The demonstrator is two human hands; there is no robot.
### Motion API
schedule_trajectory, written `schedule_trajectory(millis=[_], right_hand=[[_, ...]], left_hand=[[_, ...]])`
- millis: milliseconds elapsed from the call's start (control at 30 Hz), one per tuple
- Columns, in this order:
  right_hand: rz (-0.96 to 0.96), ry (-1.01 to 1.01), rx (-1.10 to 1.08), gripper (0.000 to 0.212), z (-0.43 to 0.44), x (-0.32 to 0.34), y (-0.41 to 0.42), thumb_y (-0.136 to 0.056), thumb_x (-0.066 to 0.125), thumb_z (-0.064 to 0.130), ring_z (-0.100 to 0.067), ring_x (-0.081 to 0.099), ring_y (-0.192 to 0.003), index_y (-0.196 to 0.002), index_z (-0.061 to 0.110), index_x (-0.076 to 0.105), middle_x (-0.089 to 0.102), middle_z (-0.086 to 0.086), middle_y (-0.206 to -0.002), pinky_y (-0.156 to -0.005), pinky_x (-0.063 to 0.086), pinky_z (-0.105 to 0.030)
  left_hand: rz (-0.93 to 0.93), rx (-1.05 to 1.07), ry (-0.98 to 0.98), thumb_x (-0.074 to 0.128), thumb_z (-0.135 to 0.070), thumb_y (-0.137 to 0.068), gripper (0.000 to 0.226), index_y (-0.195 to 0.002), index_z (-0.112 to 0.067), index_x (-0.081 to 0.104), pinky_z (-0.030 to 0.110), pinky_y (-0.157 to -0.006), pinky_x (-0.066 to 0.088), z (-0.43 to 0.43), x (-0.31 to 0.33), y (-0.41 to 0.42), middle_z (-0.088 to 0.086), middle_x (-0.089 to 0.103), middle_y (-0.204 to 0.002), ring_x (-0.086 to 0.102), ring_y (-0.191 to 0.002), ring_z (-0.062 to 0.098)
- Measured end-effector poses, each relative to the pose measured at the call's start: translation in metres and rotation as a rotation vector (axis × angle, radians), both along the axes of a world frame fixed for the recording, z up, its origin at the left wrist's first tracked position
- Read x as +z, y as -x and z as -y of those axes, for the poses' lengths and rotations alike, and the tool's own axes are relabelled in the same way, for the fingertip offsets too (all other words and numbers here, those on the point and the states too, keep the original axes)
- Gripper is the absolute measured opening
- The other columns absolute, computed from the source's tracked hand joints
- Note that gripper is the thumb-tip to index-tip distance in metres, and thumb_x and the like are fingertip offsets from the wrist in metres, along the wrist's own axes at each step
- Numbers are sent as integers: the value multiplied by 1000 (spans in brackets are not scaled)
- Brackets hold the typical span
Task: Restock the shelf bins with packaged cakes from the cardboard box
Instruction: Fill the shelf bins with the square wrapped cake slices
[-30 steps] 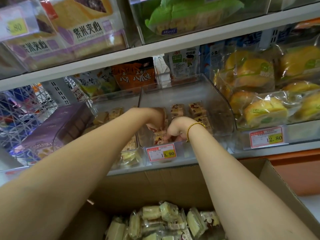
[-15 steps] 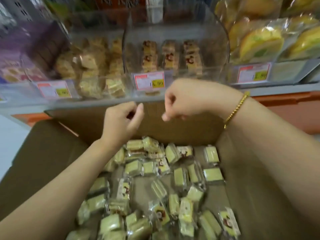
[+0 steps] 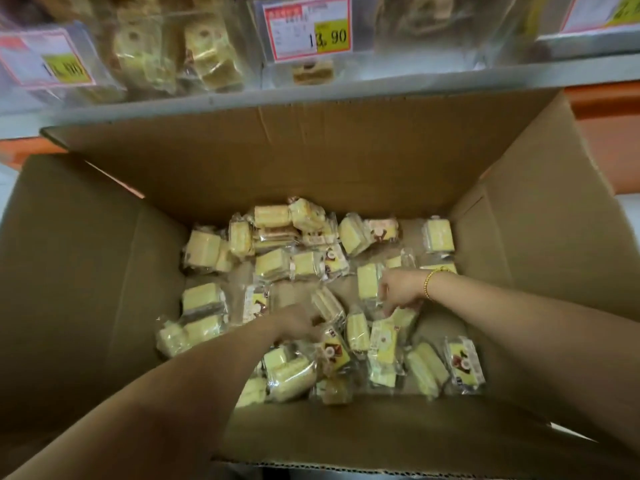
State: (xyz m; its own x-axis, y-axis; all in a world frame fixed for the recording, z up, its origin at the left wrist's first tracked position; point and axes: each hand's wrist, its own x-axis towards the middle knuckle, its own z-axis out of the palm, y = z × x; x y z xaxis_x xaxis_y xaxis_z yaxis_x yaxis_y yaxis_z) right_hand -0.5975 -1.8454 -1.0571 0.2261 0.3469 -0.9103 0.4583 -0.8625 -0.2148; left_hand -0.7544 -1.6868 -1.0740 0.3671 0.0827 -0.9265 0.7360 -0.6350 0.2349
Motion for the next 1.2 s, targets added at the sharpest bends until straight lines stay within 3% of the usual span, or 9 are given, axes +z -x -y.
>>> schedule_trajectory(millis=[67,233,400,500,600,700,900,1067,1200], right_hand=[[50,-106,13,43,-3,-10,13,-81,74,19,-23,61,-99,-120,10,60,63,-6,-111,-78,50,-29],[96,-210,-148,44,-30,-33,27,-88,65,23,-27,60,-108,-126,1,57,62,-14,-123,-92,51,-36],[88,-280,-184,38,-56,-43,41,-81,68,51,-21,58,-90,-93,17,56,57,3,-83,-62,43,-26],[118,-213,-49,62,-66,-48,62,-82,61,60,-25,59,-106,-117,9,60,62,-9,-109,-81,47,-32],[257,-144,12,50,-67,-54,83,-89,61,45,-24,61,-105,-123,8,57,62,-8,-118,-78,48,-30],[348,-209,68,42,-64,-55,81,-86,65,35,-24,62,-99,-115,6,56,64,-5,-102,-70,47,-29],[441,-538,537,59,-36,-65,67,-83,67,22,-24,38,-125,-132,9,39,41,-8,-135,-104,37,-35],[136,-468,-155,10,-35,-69,53,-92,55,22,-21,57,-88,-98,16,48,55,-8,-104,-78,50,-34],[-11,-312,-314,18,-44,-70,43,-89,67,26,-18,52,-85,-95,15,54,64,-9,-101,-69,45,-32]], left_hand=[[-28,31,57,72,-30,-85,56,-127,-1,51,27,-75,46,8,-4,2,14,55,-125,57,-111,28],[-24,-43,43,79,-42,-75,70,-127,-4,53,28,-78,47,10,-16,3,7,55,-117,55,-104,23],[-61,55,4,75,-27,-81,47,-117,-3,59,21,-71,46,-27,-4,5,8,61,-117,61,-99,21],[-97,165,-106,72,-25,-83,38,-113,-5,59,24,-73,50,-69,5,8,4,61,-100,62,-87,17],[-29,392,-181,78,-24,-79,43,-107,-2,56,24,-63,49,-99,6,13,6,60,-97,58,-78,16],[44,588,-199,84,-22,-71,70,-127,4,51,36,-88,53,-110,2,15,17,61,-120,62,-104,28],[62,643,-198,84,-26,-72,88,-141,1,37,39,-94,48,-110,3,16,18,51,-136,54,-118,33],[50,631,-197,84,-28,-71,88,-140,2,38,38,-88,51,-108,3,15,19,57,-128,58,-114,31],[51,576,-231,81,-29,-75,74,-132,5,47,30,-69,51,-106,5,16,18,64,-115,64,-102,25]])
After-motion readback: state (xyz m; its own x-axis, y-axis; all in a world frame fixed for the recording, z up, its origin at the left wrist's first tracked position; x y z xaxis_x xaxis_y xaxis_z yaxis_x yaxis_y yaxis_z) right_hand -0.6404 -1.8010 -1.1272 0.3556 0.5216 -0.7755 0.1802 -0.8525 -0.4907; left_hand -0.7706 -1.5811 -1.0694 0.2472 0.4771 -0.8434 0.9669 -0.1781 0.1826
